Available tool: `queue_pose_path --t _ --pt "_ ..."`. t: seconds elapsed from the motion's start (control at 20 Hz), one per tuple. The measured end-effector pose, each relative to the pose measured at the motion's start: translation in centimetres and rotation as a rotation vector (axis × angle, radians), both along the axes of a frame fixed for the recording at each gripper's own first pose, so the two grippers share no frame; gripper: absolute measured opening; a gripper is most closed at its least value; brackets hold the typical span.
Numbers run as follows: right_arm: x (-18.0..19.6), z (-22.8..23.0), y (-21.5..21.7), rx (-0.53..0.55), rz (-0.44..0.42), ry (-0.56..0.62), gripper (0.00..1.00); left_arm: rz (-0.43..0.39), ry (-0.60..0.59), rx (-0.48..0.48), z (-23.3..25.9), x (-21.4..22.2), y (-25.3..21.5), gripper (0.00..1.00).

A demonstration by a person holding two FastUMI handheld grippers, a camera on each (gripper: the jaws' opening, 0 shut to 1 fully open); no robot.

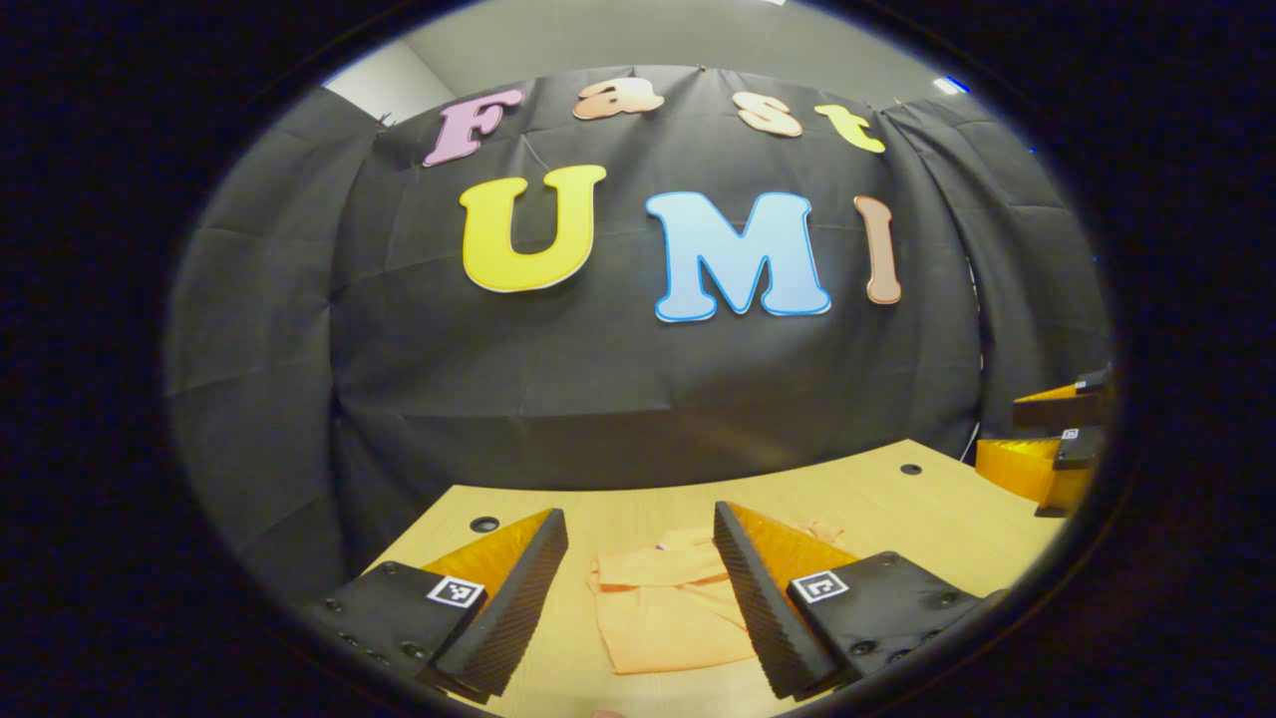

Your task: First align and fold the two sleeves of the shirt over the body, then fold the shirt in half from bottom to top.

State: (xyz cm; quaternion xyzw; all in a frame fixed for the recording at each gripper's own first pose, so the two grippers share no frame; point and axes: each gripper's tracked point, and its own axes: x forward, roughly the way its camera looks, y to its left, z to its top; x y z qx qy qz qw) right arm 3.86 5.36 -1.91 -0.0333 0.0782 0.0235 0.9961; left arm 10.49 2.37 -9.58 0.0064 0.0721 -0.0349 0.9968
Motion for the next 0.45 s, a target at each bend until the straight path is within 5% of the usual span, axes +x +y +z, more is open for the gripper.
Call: queue_pose_path --t 0.45 --pt "-5.6 2.1 -0.9 0.012 0.088 -0.080 0.96 0.089 -0.066 0.012 3.2 -7.3 -1.1 0.98"
